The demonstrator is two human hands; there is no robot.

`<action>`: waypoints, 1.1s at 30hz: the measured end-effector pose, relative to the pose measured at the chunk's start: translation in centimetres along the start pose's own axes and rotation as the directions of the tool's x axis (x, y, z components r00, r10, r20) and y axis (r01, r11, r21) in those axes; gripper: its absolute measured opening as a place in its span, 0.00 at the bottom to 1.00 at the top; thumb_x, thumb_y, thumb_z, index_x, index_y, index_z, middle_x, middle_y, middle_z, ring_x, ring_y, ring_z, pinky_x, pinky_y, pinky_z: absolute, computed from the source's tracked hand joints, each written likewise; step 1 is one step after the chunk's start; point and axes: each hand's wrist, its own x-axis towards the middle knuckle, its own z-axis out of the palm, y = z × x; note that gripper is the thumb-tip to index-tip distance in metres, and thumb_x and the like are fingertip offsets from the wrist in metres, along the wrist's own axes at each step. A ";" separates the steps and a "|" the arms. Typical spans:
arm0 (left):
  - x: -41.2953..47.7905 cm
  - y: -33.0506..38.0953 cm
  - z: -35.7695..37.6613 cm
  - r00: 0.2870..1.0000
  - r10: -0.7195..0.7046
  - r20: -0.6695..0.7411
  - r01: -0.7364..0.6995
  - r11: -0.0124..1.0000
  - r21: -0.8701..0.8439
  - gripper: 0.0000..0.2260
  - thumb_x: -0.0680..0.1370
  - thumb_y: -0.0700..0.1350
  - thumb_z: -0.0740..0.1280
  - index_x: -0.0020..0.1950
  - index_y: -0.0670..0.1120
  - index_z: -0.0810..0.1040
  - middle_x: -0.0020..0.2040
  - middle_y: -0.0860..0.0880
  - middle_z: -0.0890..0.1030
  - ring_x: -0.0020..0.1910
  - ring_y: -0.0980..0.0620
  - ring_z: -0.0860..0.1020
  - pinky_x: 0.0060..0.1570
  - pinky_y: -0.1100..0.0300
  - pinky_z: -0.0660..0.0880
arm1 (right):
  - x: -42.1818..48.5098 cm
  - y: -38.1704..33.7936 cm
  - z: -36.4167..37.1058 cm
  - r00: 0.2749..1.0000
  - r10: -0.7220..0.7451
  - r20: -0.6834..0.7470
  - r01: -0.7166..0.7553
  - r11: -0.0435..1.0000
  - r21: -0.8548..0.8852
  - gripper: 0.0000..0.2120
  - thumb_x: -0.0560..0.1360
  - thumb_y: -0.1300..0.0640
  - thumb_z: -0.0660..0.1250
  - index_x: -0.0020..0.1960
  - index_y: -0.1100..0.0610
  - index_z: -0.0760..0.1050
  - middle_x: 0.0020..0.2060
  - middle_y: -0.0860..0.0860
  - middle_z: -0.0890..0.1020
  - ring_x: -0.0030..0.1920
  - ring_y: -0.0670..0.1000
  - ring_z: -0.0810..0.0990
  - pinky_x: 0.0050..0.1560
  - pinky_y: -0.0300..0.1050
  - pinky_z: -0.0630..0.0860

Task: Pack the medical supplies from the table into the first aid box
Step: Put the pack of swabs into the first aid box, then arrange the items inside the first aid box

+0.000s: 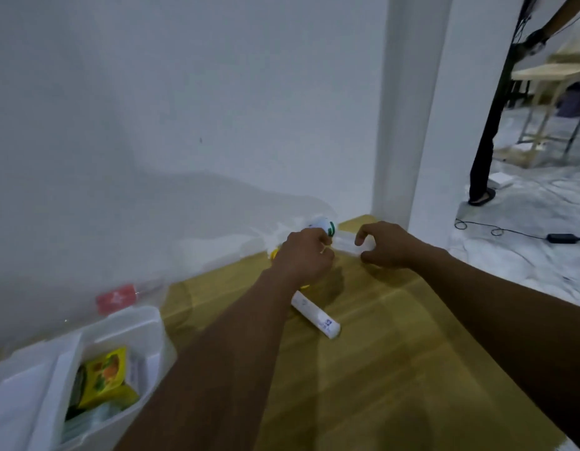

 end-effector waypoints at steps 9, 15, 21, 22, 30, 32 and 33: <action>-1.0 -0.3 -0.3 0.999 -0.003 -0.042 0.002 1.000 -0.029 0.11 0.77 0.43 0.66 0.57 0.46 0.83 0.57 0.46 0.83 0.56 0.47 0.81 0.54 0.57 0.76 | -1.0 0.4 -0.3 1.000 -0.001 -0.026 0.001 1.000 -0.002 0.11 0.70 0.55 0.74 0.51 0.53 0.78 0.56 0.52 0.78 0.52 0.52 0.73 0.54 0.47 0.74; -6.3 0.6 -6.3 0.992 0.019 -0.122 -0.021 1.000 -0.020 0.11 0.76 0.45 0.65 0.56 0.49 0.82 0.55 0.47 0.83 0.50 0.49 0.81 0.52 0.53 0.79 | -5.8 -4.9 -4.2 0.993 -0.107 -0.044 0.107 0.994 0.013 0.11 0.70 0.53 0.75 0.51 0.51 0.79 0.54 0.51 0.76 0.53 0.52 0.75 0.52 0.44 0.72; -14.4 -1.8 -14.4 0.963 -0.046 -0.266 0.046 0.999 -0.005 0.09 0.76 0.47 0.66 0.53 0.50 0.83 0.49 0.49 0.85 0.49 0.48 0.82 0.54 0.54 0.78 | -9.7 -15.6 -5.9 0.960 -0.270 -0.068 0.275 0.959 0.065 0.11 0.69 0.53 0.76 0.51 0.52 0.82 0.53 0.51 0.78 0.54 0.52 0.77 0.54 0.46 0.74; -15.9 -2.9 -15.7 0.952 -0.077 -0.297 0.078 0.997 -0.009 0.09 0.76 0.47 0.66 0.53 0.50 0.83 0.47 0.49 0.86 0.49 0.47 0.82 0.54 0.54 0.78 | -10.1 -17.6 -5.7 0.951 -0.304 -0.062 0.308 0.949 0.073 0.12 0.69 0.53 0.76 0.52 0.52 0.82 0.53 0.51 0.78 0.54 0.51 0.77 0.54 0.45 0.73; -27.7 -13.3 -21.5 0.820 -0.380 -0.428 0.409 0.912 -0.027 0.10 0.77 0.48 0.66 0.57 0.51 0.82 0.52 0.51 0.84 0.57 0.49 0.80 0.52 0.62 0.69 | -12.1 -30.1 -0.5 0.845 -0.521 0.117 0.524 0.852 0.008 0.12 0.71 0.52 0.74 0.54 0.50 0.80 0.55 0.50 0.76 0.53 0.49 0.74 0.51 0.44 0.73; -29.3 -15.3 -21.2 0.799 -0.428 -0.422 0.455 0.890 -0.041 0.14 0.79 0.49 0.67 0.63 0.49 0.80 0.63 0.47 0.81 0.62 0.48 0.78 0.55 0.61 0.68 | -12.3 -31.4 0.8 0.827 -0.526 0.199 0.546 0.835 -0.064 0.12 0.71 0.53 0.74 0.54 0.50 0.80 0.54 0.49 0.75 0.52 0.50 0.73 0.50 0.44 0.71; -29.8 -16.1 -21.0 0.789 -0.455 -0.412 0.475 0.878 -0.059 0.16 0.79 0.49 0.67 0.66 0.48 0.78 0.66 0.45 0.79 0.64 0.47 0.77 0.56 0.60 0.67 | -12.3 -31.9 1.4 0.819 -0.524 0.234 0.556 0.825 -0.098 0.12 0.71 0.53 0.74 0.54 0.50 0.80 0.54 0.49 0.75 0.52 0.50 0.73 0.49 0.43 0.70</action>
